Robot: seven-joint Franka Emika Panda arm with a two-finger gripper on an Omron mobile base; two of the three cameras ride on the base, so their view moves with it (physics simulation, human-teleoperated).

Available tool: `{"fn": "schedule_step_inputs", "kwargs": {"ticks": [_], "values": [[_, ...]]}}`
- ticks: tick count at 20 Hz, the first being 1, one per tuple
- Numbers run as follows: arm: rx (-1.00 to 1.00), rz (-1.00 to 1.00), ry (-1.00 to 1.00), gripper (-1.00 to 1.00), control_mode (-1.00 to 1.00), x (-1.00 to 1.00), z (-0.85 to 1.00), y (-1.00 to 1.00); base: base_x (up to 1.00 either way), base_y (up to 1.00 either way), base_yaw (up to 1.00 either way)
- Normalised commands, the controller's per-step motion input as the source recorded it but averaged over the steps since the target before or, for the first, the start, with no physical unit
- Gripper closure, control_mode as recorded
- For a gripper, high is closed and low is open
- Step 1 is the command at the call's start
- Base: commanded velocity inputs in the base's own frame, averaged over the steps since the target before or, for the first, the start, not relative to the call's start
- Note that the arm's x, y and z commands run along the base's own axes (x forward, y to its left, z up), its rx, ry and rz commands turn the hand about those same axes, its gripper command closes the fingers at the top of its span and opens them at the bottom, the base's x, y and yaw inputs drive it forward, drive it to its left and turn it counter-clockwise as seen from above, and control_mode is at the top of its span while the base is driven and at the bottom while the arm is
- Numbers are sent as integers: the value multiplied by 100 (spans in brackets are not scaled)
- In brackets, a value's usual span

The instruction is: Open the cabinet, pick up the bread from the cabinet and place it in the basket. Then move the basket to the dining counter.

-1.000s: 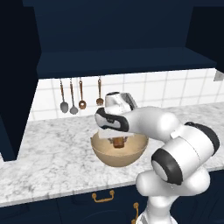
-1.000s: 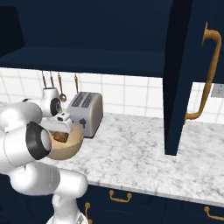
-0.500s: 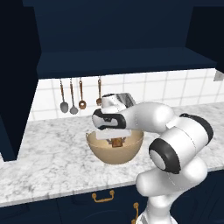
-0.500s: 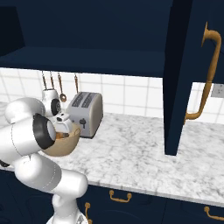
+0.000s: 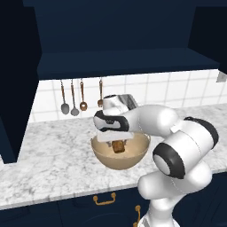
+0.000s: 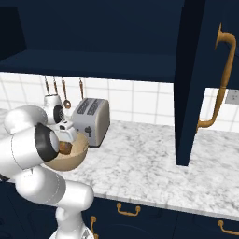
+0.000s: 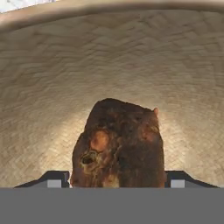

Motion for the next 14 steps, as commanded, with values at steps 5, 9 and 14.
{"fn": "schedule_step_inputs", "kwargs": {"ticks": [5, 9, 14], "values": [[4, -4, -7, -100, -100, -31, 43, -13, 0, 0, 0], [9, -4, -2, -100, -100, -35, 47, -55, 0, 0, 0], [12, -16, 1, -100, -100, -81, 39, -80, 0, 0, 0]]}}
